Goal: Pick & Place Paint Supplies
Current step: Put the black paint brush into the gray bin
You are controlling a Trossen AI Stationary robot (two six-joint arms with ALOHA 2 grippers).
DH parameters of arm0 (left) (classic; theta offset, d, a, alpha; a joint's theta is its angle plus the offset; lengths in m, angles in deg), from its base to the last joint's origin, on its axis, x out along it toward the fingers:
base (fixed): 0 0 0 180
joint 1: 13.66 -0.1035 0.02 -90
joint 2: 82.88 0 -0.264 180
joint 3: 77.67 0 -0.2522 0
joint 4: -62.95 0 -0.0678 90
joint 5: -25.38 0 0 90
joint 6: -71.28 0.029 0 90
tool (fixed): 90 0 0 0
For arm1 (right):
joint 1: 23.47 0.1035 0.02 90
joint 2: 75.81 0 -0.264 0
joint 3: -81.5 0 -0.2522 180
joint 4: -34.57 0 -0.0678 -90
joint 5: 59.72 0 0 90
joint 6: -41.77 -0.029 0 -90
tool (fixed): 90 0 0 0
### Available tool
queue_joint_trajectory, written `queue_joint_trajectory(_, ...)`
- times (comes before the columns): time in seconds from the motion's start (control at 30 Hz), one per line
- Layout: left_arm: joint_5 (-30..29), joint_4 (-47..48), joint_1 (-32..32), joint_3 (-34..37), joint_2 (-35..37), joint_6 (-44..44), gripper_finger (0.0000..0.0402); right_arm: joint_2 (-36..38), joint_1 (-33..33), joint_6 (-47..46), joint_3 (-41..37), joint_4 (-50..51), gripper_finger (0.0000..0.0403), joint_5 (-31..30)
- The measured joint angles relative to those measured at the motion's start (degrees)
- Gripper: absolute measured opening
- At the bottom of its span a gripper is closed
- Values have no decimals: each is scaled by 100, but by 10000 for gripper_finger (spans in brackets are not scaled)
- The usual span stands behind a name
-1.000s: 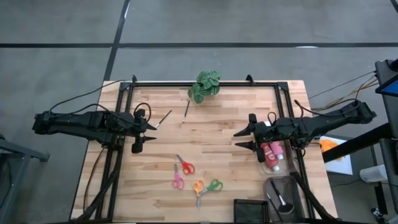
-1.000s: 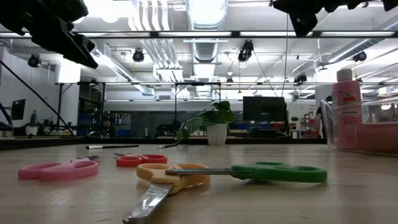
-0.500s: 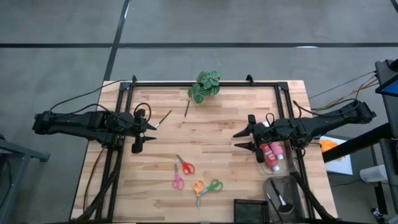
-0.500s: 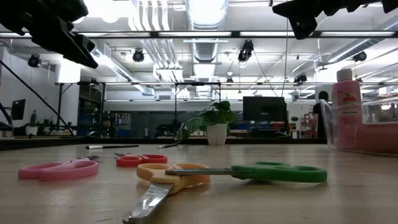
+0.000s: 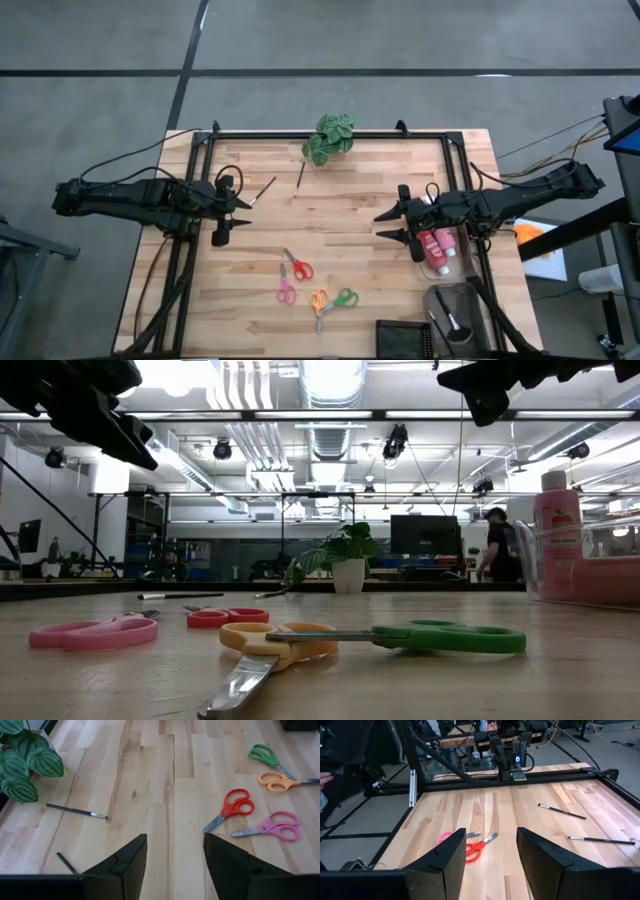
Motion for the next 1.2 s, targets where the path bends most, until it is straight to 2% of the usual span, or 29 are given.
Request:
queue_joint_trajectory(0.2, 2, -20, 2, 0, 1, -56, 197, 0, 0, 0, 0, 0, 171, 1)
queue_joint_trajectory(0.33, -7, -370, -15, 0, -4, -1724, 197, 0, 0, 0, 0, 0, 171, 0)
queue_joint_trajectory(0.4, -43, -551, -126, -60, -23, -1956, 197, 0, 0, 0, 0, 2, 171, 0)
queue_joint_trajectory(0.5, -17, -526, -292, -245, -248, -1802, 197, 0, 2, 0, 0, 6, 171, 0)
queue_joint_trajectory(0.63, 63, -330, -842, -667, -899, -2164, 197, 0, 2, 0, 0, 37, 171, 0)
queue_joint_trajectory(0.8, 509, 259, -1717, -1090, -2002, -2235, 197, 0, 0, 0, 0, 37, 171, 0)
queue_joint_trajectory(1.0, 584, 287, -2654, -1215, -3001, -2407, 197, 0, 2, 0, 0, 39, 171, 0)
queue_joint_trajectory(1.2, 566, 266, -3220, -1215, -3932, -1841, 197, 0, 2, 0, 0, 39, 171, 0)
